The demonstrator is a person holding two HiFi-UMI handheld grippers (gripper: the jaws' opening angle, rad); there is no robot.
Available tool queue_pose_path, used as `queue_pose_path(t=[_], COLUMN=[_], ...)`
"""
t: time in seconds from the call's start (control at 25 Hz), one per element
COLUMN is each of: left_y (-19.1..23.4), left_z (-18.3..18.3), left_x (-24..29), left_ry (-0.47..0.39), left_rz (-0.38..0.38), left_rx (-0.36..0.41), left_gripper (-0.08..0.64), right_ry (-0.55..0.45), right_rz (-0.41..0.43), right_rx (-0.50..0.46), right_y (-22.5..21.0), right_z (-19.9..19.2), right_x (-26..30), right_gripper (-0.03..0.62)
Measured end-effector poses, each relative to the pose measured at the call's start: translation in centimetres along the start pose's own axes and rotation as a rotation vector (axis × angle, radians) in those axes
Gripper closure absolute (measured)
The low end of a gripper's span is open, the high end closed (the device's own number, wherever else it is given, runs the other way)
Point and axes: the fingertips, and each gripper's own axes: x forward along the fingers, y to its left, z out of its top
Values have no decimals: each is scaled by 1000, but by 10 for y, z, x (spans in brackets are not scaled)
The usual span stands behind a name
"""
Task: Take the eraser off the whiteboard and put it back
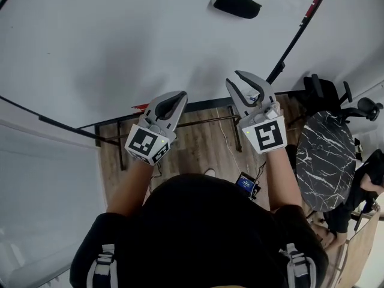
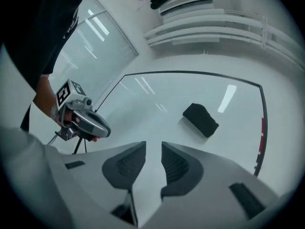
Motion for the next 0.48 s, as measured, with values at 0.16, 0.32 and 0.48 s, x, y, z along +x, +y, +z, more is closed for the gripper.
queue_pose_path(t=[0.16, 0.32, 0.48], left_y=[9, 14, 18], left_z=[8, 12, 13], left_x=[19, 32, 34], left_ry=[-10, -19, -24], left_rz=[58, 97, 137], left_rx=[20, 33, 30], left_gripper=[555, 557, 557], right_ry=[6, 32, 39], right_rz=[-41, -93, -137], right_rx=[-148, -280, -387], right_y=[-47, -85, -109], right_z=[8, 13, 26], right_x=[15, 30, 42], right_gripper=[464, 422, 375])
